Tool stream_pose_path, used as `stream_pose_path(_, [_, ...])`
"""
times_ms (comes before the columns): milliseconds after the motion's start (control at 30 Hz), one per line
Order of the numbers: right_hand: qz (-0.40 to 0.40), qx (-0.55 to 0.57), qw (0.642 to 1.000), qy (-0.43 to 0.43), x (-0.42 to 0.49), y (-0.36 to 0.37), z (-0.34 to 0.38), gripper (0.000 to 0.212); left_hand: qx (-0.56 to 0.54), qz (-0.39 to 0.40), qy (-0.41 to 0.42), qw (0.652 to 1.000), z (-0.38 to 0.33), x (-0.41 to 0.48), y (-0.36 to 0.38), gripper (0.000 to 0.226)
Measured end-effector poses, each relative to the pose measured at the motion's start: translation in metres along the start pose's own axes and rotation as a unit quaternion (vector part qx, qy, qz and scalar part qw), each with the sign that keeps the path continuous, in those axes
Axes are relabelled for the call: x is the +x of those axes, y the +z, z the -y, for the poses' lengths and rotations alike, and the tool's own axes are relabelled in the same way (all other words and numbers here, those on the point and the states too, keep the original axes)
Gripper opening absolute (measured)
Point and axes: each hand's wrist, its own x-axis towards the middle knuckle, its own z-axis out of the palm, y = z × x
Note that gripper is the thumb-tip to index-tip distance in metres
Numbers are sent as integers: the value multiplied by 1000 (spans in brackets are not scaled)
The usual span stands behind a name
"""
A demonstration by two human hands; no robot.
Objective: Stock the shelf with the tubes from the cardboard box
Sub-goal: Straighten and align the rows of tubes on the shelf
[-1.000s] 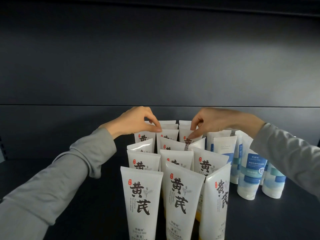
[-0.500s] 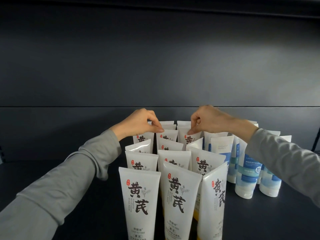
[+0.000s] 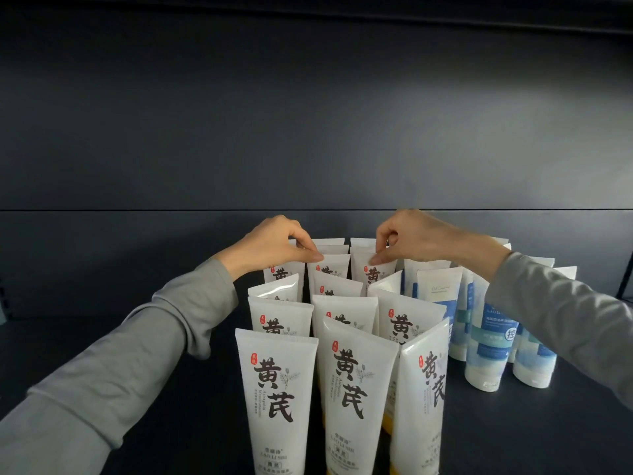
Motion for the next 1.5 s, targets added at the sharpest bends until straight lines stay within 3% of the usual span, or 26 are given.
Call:
stream_pose_path(200, [4,15,1000,-6,-4,-8,10,15,42,4,6,999,-3,-6,-5,19])
stream_pose_path(333, [-11,-13,998,-55,-15,-19,35,23,112,-29,17,993,-14,-24,-25,21])
stream_pose_path(600, [102,18,986,-129,-42,-23,80,33,62,127,-26,990,-24,-71,-63,49])
stream_pose_path(800, [123,-23,984,-131,-41,-18,83,23,19,160,-14,987,-23,-83,-67,21])
stream_pose_path(1200, [62,-5,993,-105,-34,-10,74,21,106,-10,-17,994,0,-77,-50,12])
stream_pose_path(1500, [-3,-47,993,-104,-24,4,70,17,110,-48,-6,993,9,-70,-40,18])
